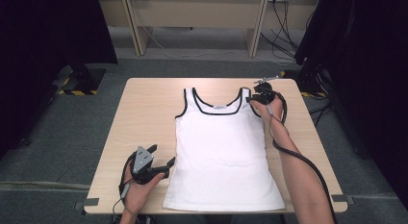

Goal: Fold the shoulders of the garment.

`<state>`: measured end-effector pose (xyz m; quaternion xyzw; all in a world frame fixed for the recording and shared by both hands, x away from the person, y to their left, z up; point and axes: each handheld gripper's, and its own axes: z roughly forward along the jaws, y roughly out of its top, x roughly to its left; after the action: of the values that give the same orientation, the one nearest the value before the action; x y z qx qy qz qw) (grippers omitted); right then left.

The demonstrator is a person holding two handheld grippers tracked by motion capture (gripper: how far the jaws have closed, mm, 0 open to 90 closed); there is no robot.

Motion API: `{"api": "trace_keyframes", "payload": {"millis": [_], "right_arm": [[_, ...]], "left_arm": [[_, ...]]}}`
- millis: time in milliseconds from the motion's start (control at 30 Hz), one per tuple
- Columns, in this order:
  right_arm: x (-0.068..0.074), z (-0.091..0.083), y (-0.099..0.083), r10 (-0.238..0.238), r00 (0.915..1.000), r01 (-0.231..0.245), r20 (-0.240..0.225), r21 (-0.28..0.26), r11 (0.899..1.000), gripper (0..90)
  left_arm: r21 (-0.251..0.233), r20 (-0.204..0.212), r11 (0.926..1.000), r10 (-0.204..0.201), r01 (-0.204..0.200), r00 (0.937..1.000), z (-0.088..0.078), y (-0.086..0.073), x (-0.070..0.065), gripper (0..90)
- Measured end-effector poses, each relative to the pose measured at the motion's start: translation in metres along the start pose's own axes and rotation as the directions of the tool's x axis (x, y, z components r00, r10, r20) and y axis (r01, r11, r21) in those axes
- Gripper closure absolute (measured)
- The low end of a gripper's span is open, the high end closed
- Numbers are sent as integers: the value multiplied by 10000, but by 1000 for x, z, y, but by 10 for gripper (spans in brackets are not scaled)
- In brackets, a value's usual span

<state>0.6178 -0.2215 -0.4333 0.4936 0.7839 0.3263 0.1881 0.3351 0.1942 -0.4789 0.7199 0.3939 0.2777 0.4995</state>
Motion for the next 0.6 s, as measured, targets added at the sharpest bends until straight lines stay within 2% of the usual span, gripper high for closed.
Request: {"api": "trace_keyframes", "payload": {"millis": [100, 600], "right_arm": [[-2, 3, 1, 149, 9999, -149, 14, 43, 9999, 618], [-4, 15, 0, 289, 9995, -292, 112, 330, 9990, 619]], "left_arm": [[-20, 5, 10000, -11, 11, 10000, 0, 0, 0, 165], [-2, -34, 10000, 86, -86, 10000, 0, 0, -1, 165]]}}
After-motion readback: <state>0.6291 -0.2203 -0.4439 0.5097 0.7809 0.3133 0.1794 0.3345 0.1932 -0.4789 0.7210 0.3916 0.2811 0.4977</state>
